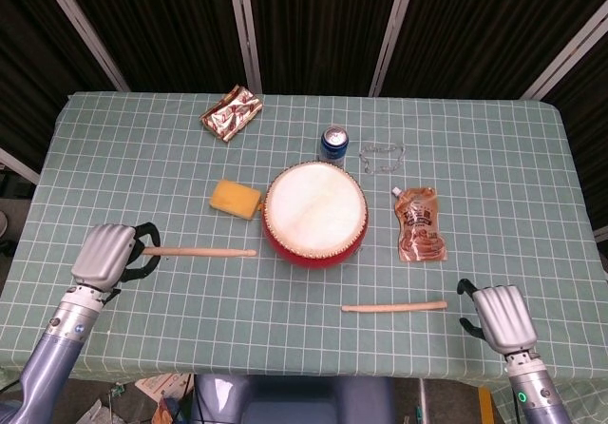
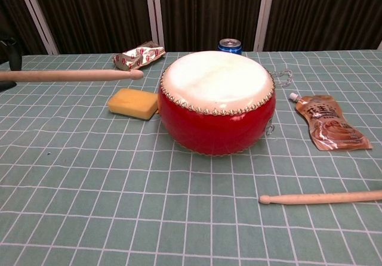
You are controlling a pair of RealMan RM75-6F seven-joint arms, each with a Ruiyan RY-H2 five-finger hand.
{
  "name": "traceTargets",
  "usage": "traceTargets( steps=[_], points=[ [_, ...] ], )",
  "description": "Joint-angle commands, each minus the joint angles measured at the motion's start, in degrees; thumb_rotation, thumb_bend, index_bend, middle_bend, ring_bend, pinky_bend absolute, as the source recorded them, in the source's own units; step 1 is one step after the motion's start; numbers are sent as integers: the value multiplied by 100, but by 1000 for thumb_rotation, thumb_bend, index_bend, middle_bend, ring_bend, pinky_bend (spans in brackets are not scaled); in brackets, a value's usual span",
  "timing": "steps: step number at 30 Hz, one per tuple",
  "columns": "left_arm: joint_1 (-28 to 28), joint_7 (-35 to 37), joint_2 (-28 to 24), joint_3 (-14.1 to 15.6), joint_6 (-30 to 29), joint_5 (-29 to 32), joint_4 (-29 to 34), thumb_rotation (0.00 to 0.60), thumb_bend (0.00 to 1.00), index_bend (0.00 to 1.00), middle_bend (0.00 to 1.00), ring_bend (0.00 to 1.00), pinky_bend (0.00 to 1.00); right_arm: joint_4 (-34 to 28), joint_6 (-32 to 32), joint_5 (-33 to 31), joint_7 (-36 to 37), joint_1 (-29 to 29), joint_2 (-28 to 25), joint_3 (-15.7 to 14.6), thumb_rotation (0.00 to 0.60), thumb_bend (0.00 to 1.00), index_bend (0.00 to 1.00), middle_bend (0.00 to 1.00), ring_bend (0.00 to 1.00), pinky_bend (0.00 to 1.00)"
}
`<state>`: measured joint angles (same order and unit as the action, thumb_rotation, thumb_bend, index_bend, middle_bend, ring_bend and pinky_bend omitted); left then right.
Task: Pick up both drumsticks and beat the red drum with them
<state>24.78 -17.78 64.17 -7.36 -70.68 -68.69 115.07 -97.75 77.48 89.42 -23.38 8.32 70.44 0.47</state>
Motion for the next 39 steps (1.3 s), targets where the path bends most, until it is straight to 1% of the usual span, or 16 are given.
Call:
traceTargets(
  steps=[1,6,8,11,16,24,32,39],
  points=[
    [-99,135,-86,43,-90,-104,-1,600,486,788,1000,1000,1000,-208,-339,-242,-597,154,363,-4,600,195,471,1000,1000,1000],
    [-180,318,-151,92,-131,-230,-71,600,486,787,1000,1000,1000,-139,-498,-527,-1150,268,845,93,600,225,492,1000,1000,1000],
    [-203,403,-175,94,-137,-258,-77,600,486,787,1000,1000,1000,-60,-528,-653,-1264,306,1006,152,600,274,499,1000,1000,1000],
    [-215,496,-198,97,-117,-287,-92,600,486,787,1000,1000,1000,56,-594,-873,-1368,370,1166,252,600,310,509,1000,1000,1000],
    [-219,582,-206,107,-70,-313,-160,600,486,787,1000,1000,1000,228,-680,-1191,-1505,435,1327,333,600,319,509,1000,1000,1000],
    [-198,590,-167,107,1,-288,-236,600,486,787,1000,1000,1000,510,-810,-1581,-1616,515,1585,344,600,319,509,1000,1000,1000],
    [-195,613,-161,82,20,-252,-262,600,486,787,1000,1000,1000,611,-837,-1799,-1837,596,1770,288,600,319,508,1000,1000,1000],
    [-199,626,-164,92,43,-253,-286,600,487,787,1000,1000,1000,693,-903,-2018,-2010,658,1827,245,600,320,508,1000,1000,1000]
  ],
)
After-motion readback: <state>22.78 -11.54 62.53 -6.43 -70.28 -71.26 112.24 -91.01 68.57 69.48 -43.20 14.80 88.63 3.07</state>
